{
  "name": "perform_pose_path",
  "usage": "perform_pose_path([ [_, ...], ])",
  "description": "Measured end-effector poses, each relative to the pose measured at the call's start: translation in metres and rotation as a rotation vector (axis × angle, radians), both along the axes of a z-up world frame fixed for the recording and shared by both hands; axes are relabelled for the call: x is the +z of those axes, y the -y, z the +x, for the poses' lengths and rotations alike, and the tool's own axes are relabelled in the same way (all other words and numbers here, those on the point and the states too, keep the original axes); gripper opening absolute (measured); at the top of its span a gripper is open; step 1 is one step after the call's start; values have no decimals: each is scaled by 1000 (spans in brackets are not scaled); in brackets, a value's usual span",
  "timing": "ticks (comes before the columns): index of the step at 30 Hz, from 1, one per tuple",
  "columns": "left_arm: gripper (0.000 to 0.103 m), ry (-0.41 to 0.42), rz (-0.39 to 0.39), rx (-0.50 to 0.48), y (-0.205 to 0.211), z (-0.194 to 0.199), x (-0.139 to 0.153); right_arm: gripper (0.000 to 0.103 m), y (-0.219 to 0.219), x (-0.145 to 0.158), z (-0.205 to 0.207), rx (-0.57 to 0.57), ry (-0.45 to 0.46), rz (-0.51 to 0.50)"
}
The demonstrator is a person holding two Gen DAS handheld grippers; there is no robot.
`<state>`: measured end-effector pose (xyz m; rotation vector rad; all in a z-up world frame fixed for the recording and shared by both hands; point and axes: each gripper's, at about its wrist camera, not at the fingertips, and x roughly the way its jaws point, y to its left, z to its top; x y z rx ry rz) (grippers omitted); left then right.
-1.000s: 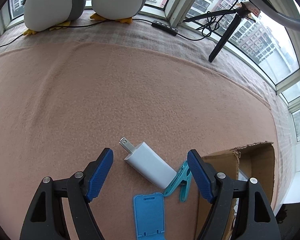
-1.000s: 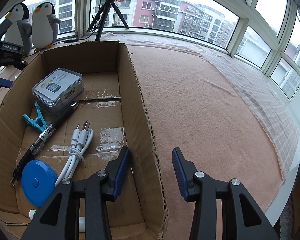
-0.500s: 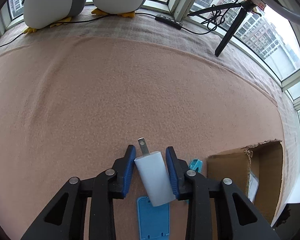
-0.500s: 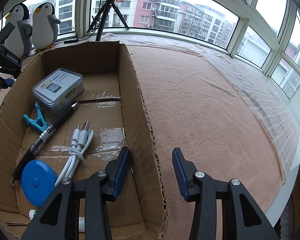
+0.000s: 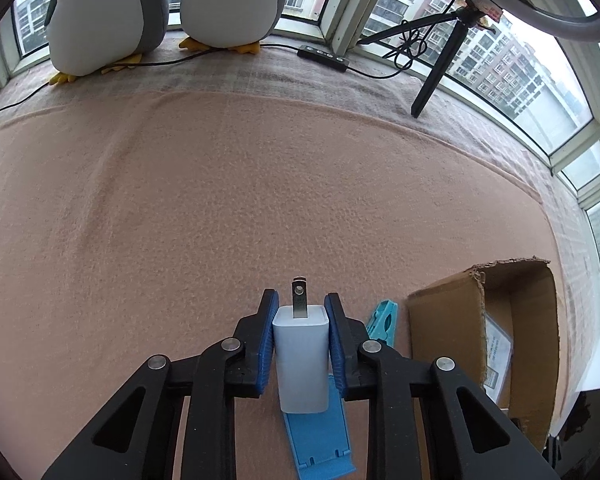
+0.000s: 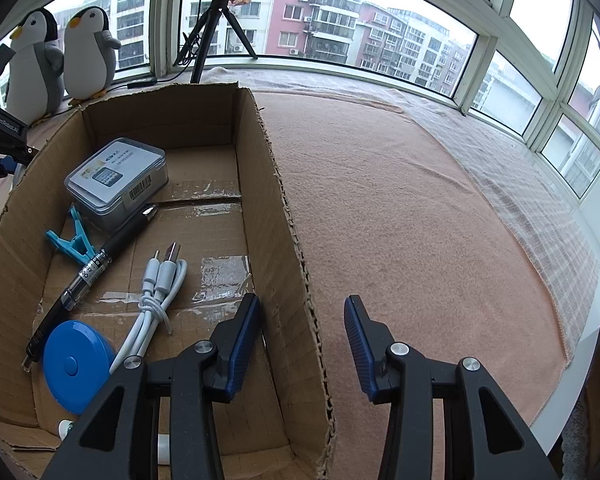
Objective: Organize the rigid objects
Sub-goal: 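Carry the white charger plug into the box and open the left tool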
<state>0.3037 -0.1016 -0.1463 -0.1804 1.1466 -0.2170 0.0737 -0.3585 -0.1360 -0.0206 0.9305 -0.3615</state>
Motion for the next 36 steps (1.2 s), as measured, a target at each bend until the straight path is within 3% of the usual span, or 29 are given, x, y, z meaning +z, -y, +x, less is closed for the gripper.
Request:
perform_pose_path([
  [5, 25, 42, -4, -17, -2, -11, 14, 40, 0, 0, 2, -1, 1, 1],
  [13, 25, 106, -75, -79, 5, -35, 45, 40, 0, 0, 1, -1, 1, 1],
  [21, 25, 128, -126, -199, 52, -59, 69, 40, 0, 0, 1, -1, 2, 1],
  [36, 25, 34, -108, -334, 156, -58, 41, 40, 0, 0, 1, 0, 3, 1],
])
